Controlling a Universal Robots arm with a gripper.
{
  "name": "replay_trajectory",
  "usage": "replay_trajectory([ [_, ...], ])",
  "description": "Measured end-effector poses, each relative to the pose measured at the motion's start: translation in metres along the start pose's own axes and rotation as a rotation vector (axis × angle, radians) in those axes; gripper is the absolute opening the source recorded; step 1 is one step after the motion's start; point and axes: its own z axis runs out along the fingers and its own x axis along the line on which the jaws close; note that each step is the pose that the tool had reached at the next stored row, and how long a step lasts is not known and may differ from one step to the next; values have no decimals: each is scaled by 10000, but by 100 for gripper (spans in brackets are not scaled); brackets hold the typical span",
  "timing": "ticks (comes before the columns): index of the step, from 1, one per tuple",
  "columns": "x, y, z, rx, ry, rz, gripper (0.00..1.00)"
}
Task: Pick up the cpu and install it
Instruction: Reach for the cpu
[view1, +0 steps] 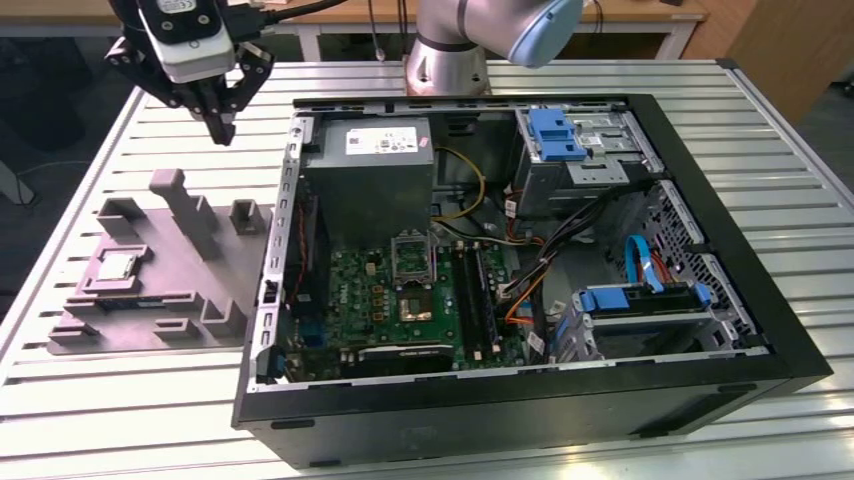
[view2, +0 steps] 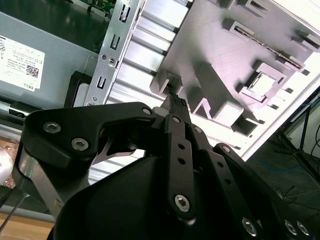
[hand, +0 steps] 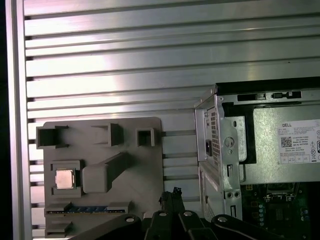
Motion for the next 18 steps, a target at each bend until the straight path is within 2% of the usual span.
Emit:
replay_trajectory([
  [18,40,-3,9,0,-1,0,11],
])
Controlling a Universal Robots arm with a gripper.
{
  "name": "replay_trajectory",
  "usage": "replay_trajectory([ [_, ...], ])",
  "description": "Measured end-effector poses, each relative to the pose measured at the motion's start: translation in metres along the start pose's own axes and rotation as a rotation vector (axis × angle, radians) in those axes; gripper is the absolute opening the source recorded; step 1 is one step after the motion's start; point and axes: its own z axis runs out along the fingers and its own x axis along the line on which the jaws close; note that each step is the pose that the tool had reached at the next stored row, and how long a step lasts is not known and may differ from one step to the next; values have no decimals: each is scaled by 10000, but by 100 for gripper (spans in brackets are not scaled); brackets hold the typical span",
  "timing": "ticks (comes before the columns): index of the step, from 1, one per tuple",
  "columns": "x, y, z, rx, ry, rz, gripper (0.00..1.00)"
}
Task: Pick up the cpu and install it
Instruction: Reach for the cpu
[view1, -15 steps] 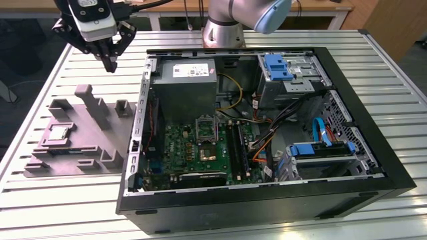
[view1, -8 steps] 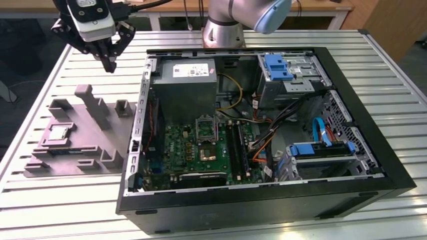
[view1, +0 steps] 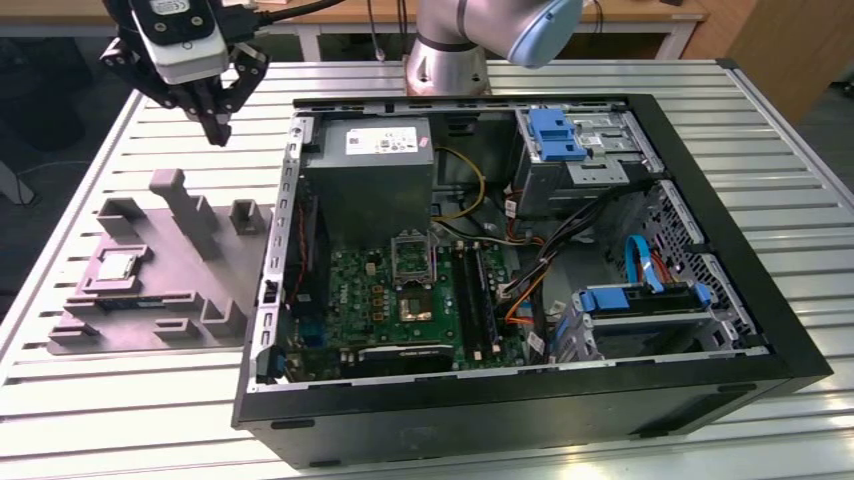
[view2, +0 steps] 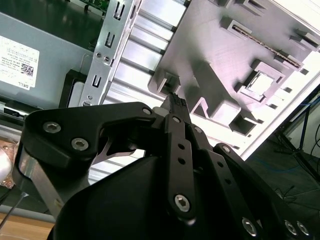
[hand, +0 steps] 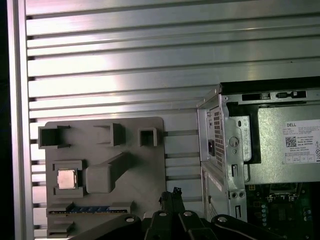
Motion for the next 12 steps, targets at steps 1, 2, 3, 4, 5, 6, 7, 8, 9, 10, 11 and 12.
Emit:
replay_trajectory([
  [1,0,0,0,0,1,-1,11],
  [2,1,0,0,0,0,0,11],
  [3,1,0,0,0,0,0,11],
  [4,2,0,1,0,1,0,11],
  [5,4,0,1,0,0,0,11],
  [6,8,-1,2,0,-1,1,11],
  [7,13,-1,2,0,1,1,11],
  [8,26,-2,3,0,1,0,11],
  [9,38,-3,4,0,0,0,11],
  [10,46,-4,5,0,0,1,11],
  [11,56,-5,6,1,0,0,11],
  [12,69,-6,7,0,1,0,11],
])
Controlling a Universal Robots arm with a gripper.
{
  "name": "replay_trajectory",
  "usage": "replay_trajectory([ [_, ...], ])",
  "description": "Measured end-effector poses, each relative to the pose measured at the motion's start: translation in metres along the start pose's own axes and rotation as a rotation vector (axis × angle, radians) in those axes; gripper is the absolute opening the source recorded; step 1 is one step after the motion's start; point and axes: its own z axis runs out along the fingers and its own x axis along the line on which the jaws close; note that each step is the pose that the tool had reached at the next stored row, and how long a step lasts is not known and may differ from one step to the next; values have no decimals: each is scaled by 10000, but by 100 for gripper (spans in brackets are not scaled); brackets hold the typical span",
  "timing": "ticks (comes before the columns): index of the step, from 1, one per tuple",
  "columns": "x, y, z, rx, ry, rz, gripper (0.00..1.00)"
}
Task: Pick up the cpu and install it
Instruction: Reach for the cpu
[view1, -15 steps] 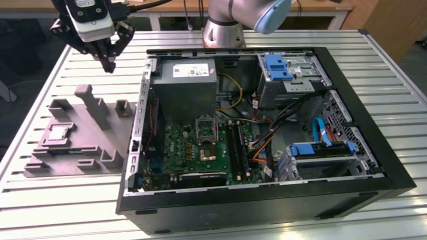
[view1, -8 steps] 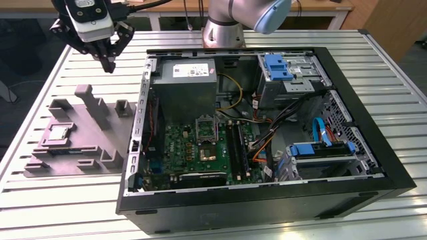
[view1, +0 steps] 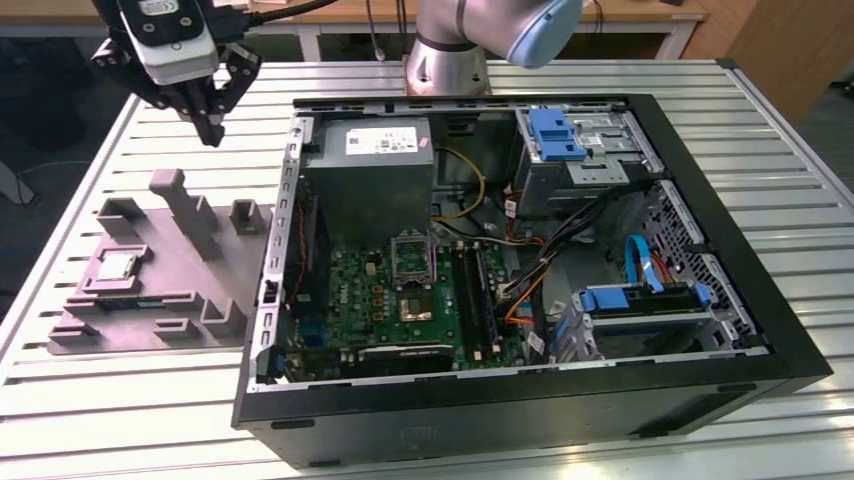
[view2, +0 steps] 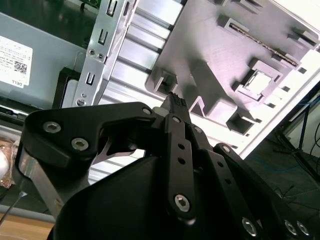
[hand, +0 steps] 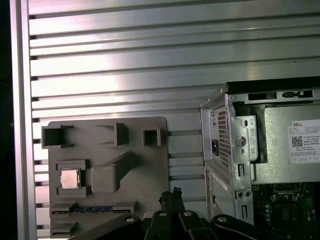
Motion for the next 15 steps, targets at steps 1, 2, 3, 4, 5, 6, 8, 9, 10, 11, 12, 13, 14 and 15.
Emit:
replay_trajectory([
  [1,14,-1,2,0,0,0,11],
  [2,33,-3,3,0,0,0,11],
  [3,51,-4,5,0,-1,0,11],
  [4,66,-5,6,0,-1,-1,11],
  [5,81,-7,8,-1,-1,-1,11],
  [6,97,-8,9,0,-1,0,11],
  [8,133,-11,11,0,-1,-1,11],
  [9,148,-12,12,-1,-1,-1,11],
  [10,164,-13,13,0,-1,-1,11],
  [11,181,-15,14,-1,-3,-2,11],
  [12,200,-16,15,-1,-4,-1,11],
  [13,219,-18,16,1,-6,-1,11],
  [14,238,-19,17,0,-12,-1,11],
  [15,255,-20,18,-1,-17,-1,11],
])
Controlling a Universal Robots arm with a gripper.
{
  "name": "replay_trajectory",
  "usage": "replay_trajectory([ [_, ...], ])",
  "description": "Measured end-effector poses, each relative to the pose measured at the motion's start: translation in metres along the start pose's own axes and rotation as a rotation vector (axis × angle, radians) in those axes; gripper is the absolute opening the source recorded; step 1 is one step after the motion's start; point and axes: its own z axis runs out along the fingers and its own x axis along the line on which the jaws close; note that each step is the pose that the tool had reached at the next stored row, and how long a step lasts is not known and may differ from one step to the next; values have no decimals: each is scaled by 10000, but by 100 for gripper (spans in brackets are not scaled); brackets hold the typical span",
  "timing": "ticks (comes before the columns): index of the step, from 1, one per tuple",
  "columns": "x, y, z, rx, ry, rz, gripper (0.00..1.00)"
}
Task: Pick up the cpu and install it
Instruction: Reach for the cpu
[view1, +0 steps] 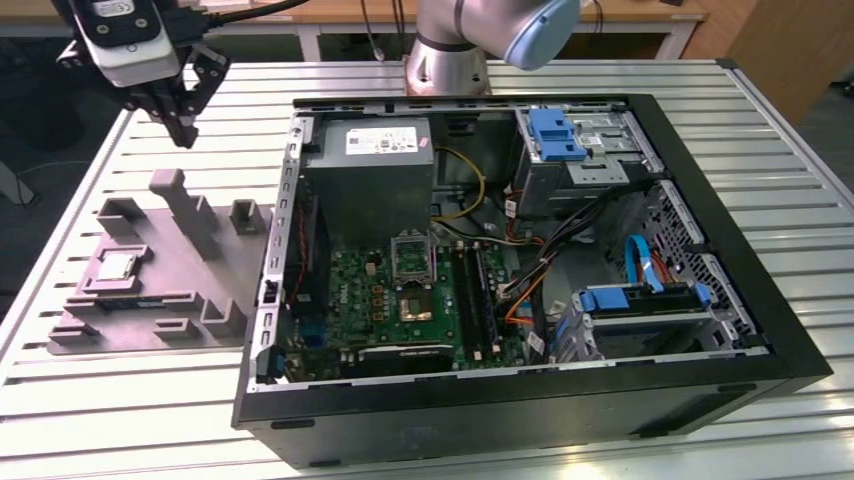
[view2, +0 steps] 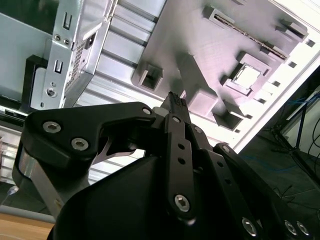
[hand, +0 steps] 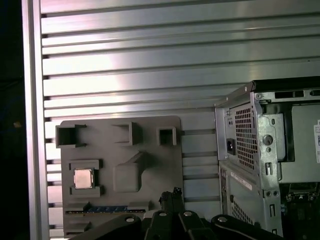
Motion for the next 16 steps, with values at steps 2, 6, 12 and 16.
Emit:
replay_trajectory([
  [2,35,-3,2,-1,-8,-1,11],
  [6,98,-8,5,-1,-14,-1,11],
  [12,147,-12,9,-1,-13,-1,11],
  [16,170,-14,11,-1,-13,-1,11],
])
